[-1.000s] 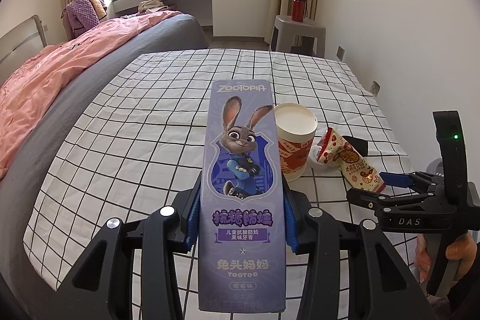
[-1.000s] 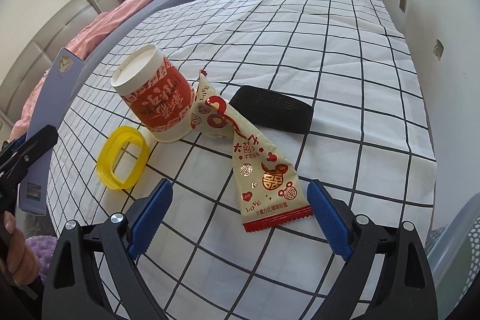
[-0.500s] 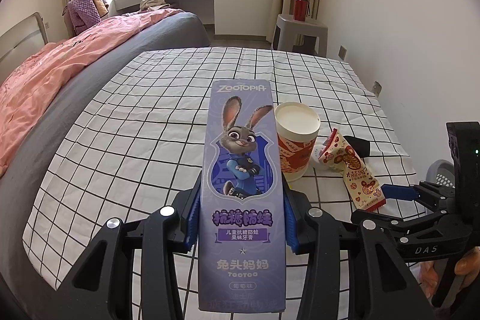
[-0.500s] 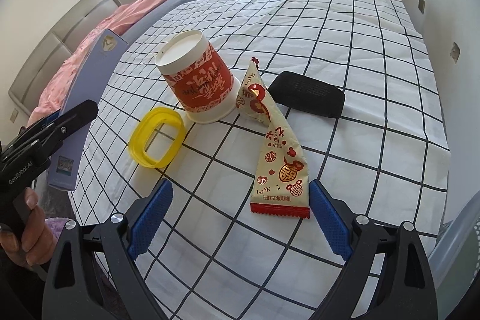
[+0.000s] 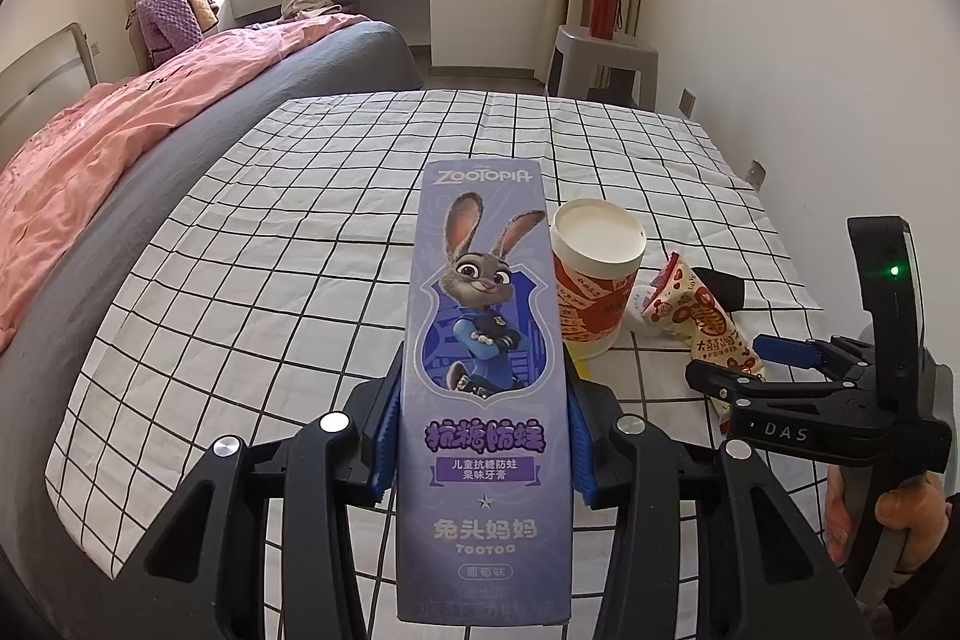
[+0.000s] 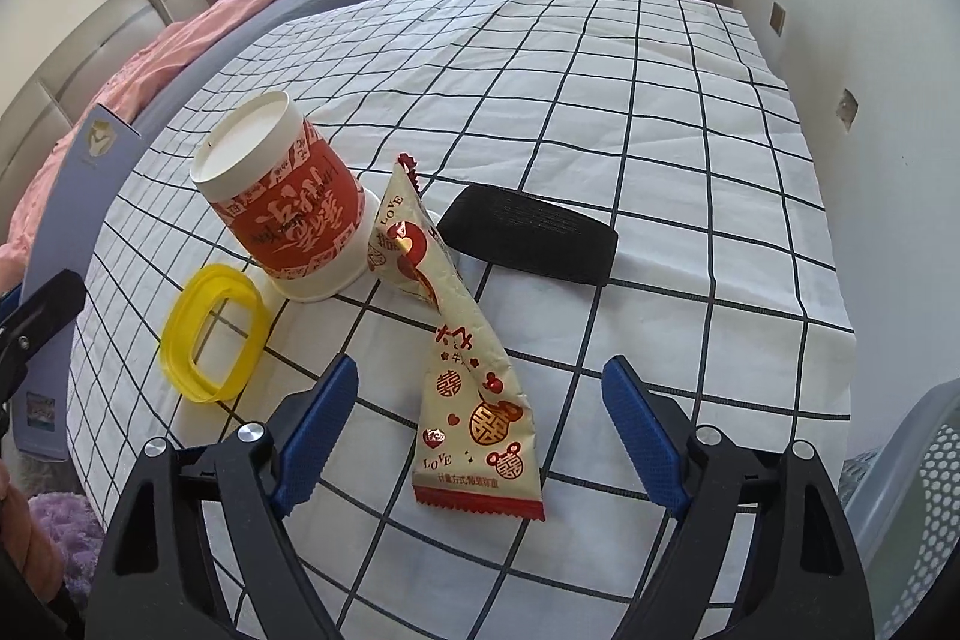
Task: Collect trash
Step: 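Hold the toothpaste box in the left tool while the right tool approaches the snack wrapper, then close the right tool on the red-and-white snack wrapper and lift it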
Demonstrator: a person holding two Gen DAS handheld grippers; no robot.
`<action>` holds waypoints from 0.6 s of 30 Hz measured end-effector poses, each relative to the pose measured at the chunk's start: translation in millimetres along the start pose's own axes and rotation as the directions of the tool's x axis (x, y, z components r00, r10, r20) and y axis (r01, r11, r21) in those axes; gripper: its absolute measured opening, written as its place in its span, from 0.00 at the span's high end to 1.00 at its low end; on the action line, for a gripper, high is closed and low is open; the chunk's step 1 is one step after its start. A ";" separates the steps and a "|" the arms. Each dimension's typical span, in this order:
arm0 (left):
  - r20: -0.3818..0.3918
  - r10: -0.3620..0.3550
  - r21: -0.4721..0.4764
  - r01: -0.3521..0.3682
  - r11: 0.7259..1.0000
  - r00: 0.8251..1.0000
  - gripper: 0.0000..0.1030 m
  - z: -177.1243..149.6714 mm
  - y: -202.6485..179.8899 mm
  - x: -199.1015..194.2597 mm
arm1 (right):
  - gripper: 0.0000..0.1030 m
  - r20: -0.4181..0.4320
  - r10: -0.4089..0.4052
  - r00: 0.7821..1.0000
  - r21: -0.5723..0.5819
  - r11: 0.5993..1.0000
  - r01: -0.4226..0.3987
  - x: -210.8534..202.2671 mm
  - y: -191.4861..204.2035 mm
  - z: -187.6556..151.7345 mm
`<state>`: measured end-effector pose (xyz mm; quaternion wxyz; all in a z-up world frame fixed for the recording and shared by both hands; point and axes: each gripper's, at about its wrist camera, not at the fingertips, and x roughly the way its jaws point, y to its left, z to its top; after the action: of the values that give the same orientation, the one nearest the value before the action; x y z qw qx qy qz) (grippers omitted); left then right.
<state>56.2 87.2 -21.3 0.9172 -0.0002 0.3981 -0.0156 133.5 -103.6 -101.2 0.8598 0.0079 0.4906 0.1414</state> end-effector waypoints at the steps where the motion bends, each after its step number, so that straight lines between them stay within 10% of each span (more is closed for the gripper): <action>1: -0.002 -0.001 -0.002 0.001 1.000 1.000 0.58 -0.1 0.7 0.2 | 0.29 -0.002 -0.016 1.000 -0.015 1.000 0.016 1.7 2.5 -1.0; 10: -0.003 -0.005 -0.004 0.005 1.000 1.000 0.58 -1.0 1.1 -1.0 | 0.62 0.030 -0.099 0.995 -0.093 0.991 0.101 3.8 15.5 -4.2; 18: 0.002 -0.008 -0.005 0.008 1.000 1.000 0.58 -0.4 1.2 -3.4 | 0.63 0.046 -0.072 0.996 -0.078 0.994 0.076 -7.9 14.2 -7.7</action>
<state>53.7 88.5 -19.0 0.9176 -0.0042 0.3972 -0.0182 119.9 -92.9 -96.4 0.8746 -0.0413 0.4657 0.1286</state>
